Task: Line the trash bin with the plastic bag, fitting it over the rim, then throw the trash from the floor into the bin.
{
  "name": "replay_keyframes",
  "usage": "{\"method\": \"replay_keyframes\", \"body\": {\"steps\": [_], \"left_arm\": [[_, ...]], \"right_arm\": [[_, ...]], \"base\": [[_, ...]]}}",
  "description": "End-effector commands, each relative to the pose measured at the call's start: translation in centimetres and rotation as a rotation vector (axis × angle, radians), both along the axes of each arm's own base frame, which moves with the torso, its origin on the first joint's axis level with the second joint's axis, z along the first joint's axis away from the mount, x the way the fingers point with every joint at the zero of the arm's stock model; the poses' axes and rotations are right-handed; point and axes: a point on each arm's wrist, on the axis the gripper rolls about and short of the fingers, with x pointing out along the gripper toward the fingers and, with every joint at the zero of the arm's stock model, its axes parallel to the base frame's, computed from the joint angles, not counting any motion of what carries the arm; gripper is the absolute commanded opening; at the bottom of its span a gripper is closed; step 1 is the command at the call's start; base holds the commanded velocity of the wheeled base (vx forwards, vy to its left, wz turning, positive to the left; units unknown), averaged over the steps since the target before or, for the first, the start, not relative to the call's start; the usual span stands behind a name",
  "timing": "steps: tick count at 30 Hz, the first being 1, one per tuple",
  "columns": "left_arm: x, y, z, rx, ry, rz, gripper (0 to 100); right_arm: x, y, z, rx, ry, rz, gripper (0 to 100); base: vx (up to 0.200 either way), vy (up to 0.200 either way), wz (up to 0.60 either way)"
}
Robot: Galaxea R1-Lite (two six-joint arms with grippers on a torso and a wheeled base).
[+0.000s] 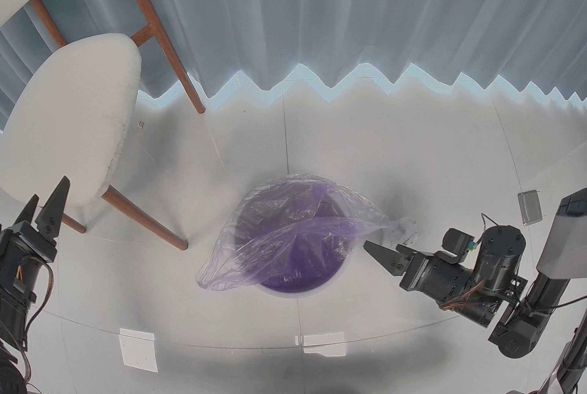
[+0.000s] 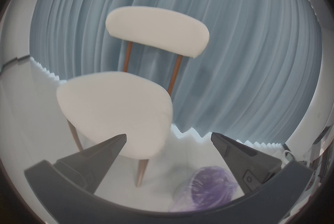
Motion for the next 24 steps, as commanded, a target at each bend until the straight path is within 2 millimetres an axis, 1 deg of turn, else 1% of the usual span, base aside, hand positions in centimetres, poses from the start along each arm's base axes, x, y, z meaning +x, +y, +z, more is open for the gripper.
{"method": "replay_keyframes", "body": {"steps": [1, 3, 4, 5, 7, 8, 9, 10, 11, 12, 13, 14, 15, 16, 19, 21, 24], "left_arm": [[-3.3, 1.2, 0.1, 0.058, -0.035, 0.083, 100], [-4.5, 1.2, -0.7, 0.073, 0.018, 0.071, 100], [-4.5, 1.2, -0.7, 0.073, 0.018, 0.071, 100], [-6.0, 1.1, -1.5, 0.114, 0.060, 0.058, 100], [-6.0, 1.1, -1.5, 0.114, 0.060, 0.058, 100], [-8.2, 1.1, -3.2, 0.191, 0.128, 0.027, 100], [-9.1, 1.1, -4.0, 0.204, 0.149, 0.014, 100], [-9.6, 1.1, -4.4, 0.209, 0.160, 0.007, 100], [-10.5, 1.2, -5.5, 0.218, 0.189, 0.002, 100], [-10.5, 1.2, -5.5, 0.218, 0.189, 0.002, 100], [-12.1, 1.4, -7.4, 0.240, 0.222, 0.001, 100], [-12.9, 1.4, -8.5, 0.259, 0.232, 0.000, 100], [-13.3, 1.5, -9.4, 0.282, 0.277, 0.013, 100], [-13.2, 1.5, -9.5, 0.293, 0.325, 0.012, 100], [-13.0, 1.5, -9.4, 0.298, 0.317, 0.012, 100], [-13.0, 1.4, -9.4, 0.323, 0.321, -0.009, 100], [-12.9, 1.4, -9.5, 0.338, 0.341, -0.024, 100]], "right_arm": [[1.2, 4.1, 0.0, 0.090, -0.026, -0.004, 100], [1.7, 4.8, 0.1, 0.140, -0.014, -0.004, 100], [1.7, 4.8, 0.1, 0.140, -0.014, -0.004, 100], [1.8, 5.6, -0.4, 0.165, 0.035, -0.005, 100], [1.8, 5.6, -0.4, 0.165, 0.035, -0.005, 100], [1.6, 6.8, -0.6, 0.202, 0.075, -0.009, 100], [1.6, 7.1, -0.7, 0.214, 0.083, -0.007, 100], [1.7, 7.1, -0.7, 0.218, 0.083, -0.007, 100], [1.9, 7.3, -0.9, 0.221, 0.085, -0.006, 100], [1.9, 7.3, -0.9, 0.221, 0.085, -0.006, 100], [2.3, 7.6, -1.1, 0.222, 0.082, -0.008, 100], [2.5, 7.7, -1.2, 0.224, 0.082, -0.008, 100], [2.7, 7.9, -1.3, 0.227, 0.080, -0.008, 100], [3.0, 8.0, -1.3, 0.232, 0.079, -0.009, 100], [3.4, 8.4, -1.3, 0.238, 0.096, -0.011, 100], [4.0, 9.0, -1.5, 0.246, 0.120, -0.015, 100], [5.1, 9.6, -1.7, 0.246, 0.105, -0.048, 100]], "base": [[0.000, 0.000, 0.00], [0.000, 0.000, 0.00], [0.000, 0.000, 0.00], [0.000, 0.000, 0.00], [0.000, 0.000, 0.00], [0.000, 0.000, 0.00], [0.000, 0.000, 0.00], [0.000, 0.000, 0.00], [0.000, 0.000, 0.00], [0.000, 0.000, 0.00], [0.000, 0.000, 0.00], [0.000, 0.000, 0.00], [0.000, 0.000, 0.00], [0.000, 0.000, 0.00], [0.000, 0.000, 0.00], [0.000, 0.000, 0.00], [0.000, 0.000, 0.00]]}}
